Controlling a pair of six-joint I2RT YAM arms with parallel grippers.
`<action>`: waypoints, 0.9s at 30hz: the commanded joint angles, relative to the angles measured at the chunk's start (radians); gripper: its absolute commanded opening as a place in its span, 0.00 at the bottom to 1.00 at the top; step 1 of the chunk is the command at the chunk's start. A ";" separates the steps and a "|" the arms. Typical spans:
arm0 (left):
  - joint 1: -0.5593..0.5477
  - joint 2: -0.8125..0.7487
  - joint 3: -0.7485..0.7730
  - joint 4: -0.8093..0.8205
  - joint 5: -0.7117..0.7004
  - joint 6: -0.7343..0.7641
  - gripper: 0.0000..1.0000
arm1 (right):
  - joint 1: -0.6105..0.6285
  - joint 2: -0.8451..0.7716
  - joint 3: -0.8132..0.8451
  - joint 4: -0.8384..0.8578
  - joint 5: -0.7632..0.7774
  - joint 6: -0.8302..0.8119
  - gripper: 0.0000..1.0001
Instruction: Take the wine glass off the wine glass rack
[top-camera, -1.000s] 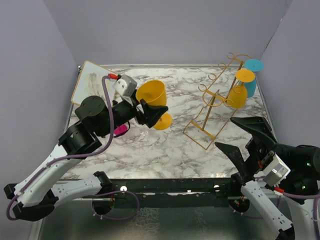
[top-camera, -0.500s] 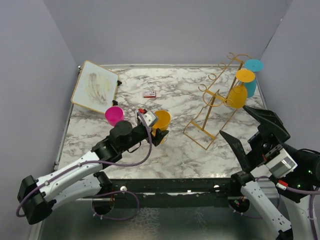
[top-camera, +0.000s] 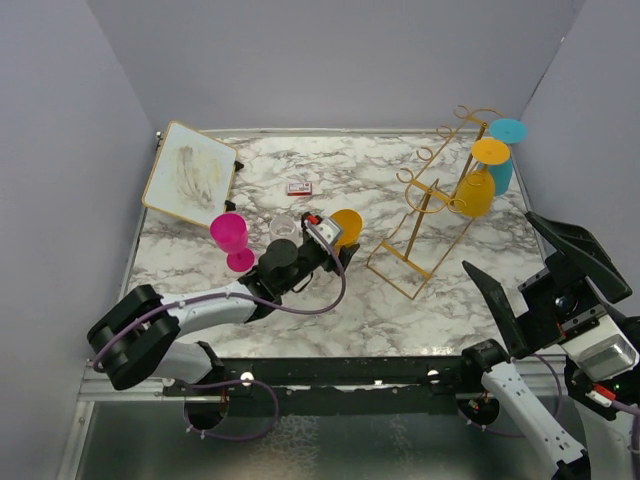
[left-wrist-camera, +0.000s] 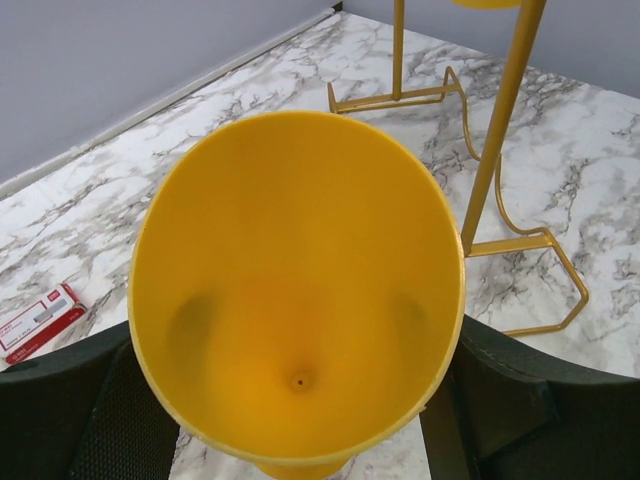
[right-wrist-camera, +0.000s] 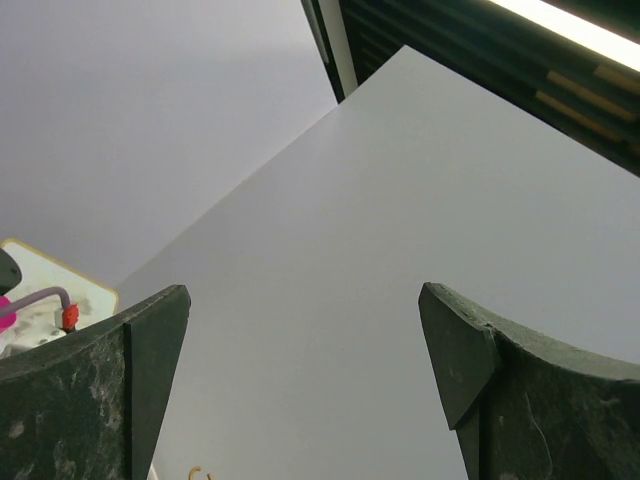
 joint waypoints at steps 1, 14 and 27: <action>-0.011 0.089 0.026 0.199 -0.047 0.001 0.75 | 0.007 -0.009 0.021 -0.056 0.050 0.003 1.00; -0.010 0.261 -0.008 0.385 -0.104 0.010 0.72 | 0.007 -0.029 0.026 -0.075 0.066 0.013 1.00; -0.008 0.351 -0.016 0.432 -0.132 -0.024 0.75 | 0.007 -0.029 0.065 -0.128 0.077 0.003 1.00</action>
